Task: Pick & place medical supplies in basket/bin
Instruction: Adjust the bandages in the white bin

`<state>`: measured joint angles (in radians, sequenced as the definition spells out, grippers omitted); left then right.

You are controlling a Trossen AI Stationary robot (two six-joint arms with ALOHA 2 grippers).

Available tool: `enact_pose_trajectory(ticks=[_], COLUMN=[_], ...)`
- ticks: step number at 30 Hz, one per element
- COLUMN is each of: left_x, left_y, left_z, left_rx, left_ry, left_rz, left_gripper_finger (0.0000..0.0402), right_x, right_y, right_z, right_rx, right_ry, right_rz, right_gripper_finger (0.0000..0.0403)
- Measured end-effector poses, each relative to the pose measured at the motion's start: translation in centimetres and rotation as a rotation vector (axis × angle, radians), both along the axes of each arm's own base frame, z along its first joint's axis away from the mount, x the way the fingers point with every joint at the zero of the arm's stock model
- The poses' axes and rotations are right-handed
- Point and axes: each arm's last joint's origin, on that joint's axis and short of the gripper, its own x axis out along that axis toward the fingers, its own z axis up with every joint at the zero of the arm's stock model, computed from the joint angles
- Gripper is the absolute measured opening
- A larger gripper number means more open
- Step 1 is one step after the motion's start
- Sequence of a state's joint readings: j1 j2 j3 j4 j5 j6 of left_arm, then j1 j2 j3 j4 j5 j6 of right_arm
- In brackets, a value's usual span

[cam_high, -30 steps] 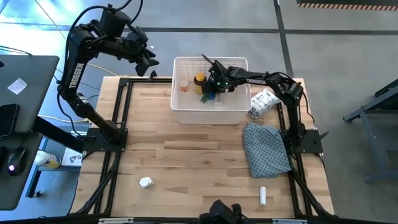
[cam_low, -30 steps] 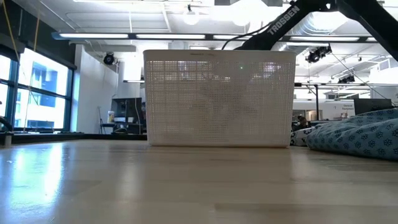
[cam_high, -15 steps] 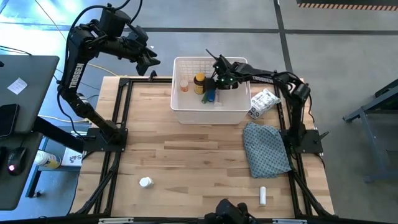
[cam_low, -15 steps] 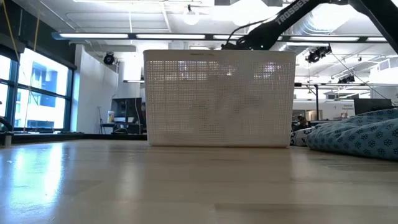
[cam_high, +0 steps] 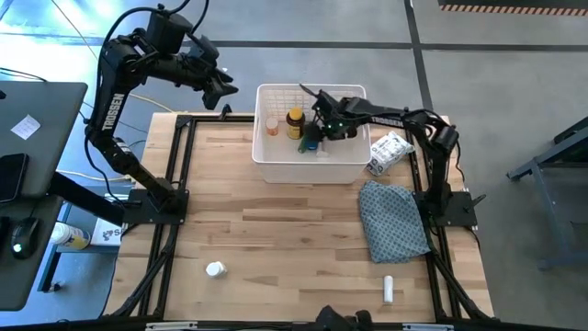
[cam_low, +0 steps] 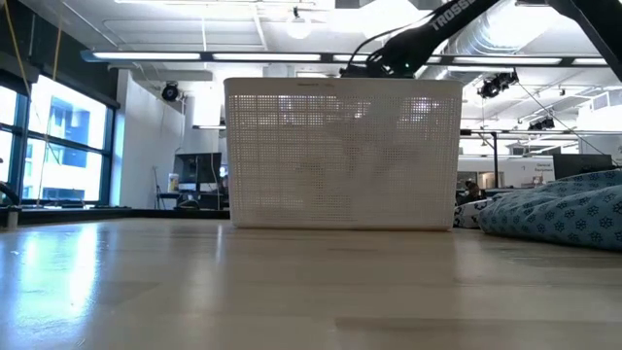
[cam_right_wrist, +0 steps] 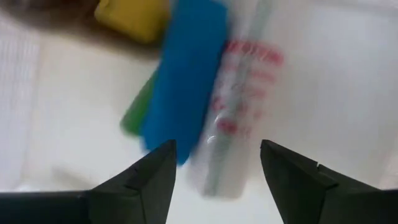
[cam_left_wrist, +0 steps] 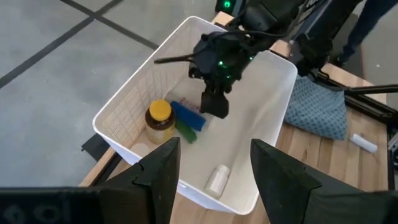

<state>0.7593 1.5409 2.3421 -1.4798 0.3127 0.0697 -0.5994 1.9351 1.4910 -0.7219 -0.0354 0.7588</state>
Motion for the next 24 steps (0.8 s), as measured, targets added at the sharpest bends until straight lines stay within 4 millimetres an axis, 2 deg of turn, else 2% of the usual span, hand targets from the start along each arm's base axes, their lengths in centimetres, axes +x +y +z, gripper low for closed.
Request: enact_pose_trajectory(ticks=[3,8,11,16,21,24], left_x=[0.0,0.2,0.3,0.3,0.3,0.3], left_y=[0.0,0.2,0.3,0.3,0.3,0.3], left_z=[0.0,0.0,-0.1,-0.1,-0.1,-0.1], left_rx=[0.002,0.002,-0.005,-0.016,-0.021,-0.022], left_ry=[-0.005,-0.007,-0.008,-0.010,-0.014,-0.013], left_rz=[0.001,0.001,0.005,0.010,0.003,0.004], left_gripper_finger=[0.0227,0.0227,0.0227,0.0227,0.0227,0.0227], right_x=[0.4,2.1,2.1,2.1,2.7,2.5], right_y=[-0.5,-1.1,-1.0,-1.3,-1.7,-1.7], right_z=[0.3,1.5,1.5,-0.1,-2.5,-2.8], right_rx=[-0.056,-0.085,-0.057,-0.022,0.060,0.076], right_ry=[-0.045,-0.299,-0.307,-0.244,-0.254,-0.229], right_rz=[-0.012,0.072,0.045,0.029,0.063,0.065], right_gripper_finger=[0.0214,0.0200,0.0190,0.0167,0.0137,0.0121])
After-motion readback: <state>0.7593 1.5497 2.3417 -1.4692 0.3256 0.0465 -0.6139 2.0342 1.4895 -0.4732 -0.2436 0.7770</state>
